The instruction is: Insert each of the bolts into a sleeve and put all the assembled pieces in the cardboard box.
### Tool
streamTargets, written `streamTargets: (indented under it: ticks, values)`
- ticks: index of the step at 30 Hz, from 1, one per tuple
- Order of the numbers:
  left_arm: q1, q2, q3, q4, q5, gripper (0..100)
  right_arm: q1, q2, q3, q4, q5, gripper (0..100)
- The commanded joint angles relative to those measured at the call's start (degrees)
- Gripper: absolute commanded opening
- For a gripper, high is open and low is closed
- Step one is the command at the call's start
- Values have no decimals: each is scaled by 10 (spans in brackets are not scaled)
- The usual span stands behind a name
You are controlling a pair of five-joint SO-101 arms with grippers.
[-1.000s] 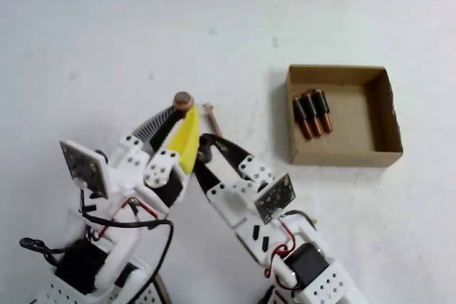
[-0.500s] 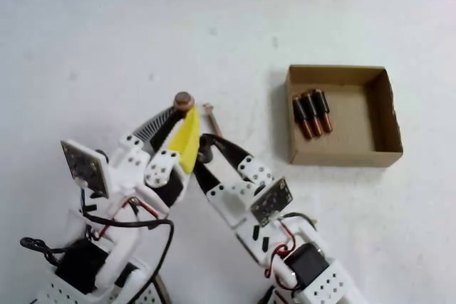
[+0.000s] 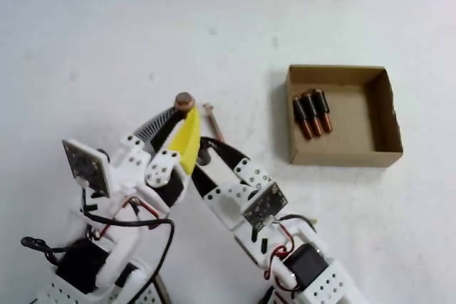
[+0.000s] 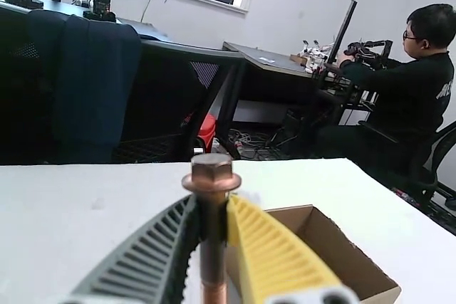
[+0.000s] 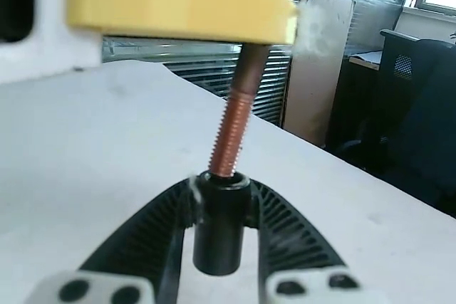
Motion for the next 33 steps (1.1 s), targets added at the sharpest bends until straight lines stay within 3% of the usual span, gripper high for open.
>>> streamTargets:
  ticks: [1, 14, 22, 24, 27, 33]
  values:
    - [7, -7, -3, -14, 4, 24, -3, -12, 4, 1, 5, 17]
    - [8, -7, 53, -13, 4, 24, -2, -12, 4, 1, 5, 17]
    - [8, -7, 48, 99, 4, 23, 0, -12, 4, -1, 2, 17]
    - [8, -7, 48, 117, 4, 23, 0, -12, 4, -2, -28, 17]
    - [8, -7, 50, 132, 4, 23, 0, -13, 4, -2, -69, 17]
    - [9, -7, 52, 135, 4, 24, 0, -13, 4, -2, -74, 17]
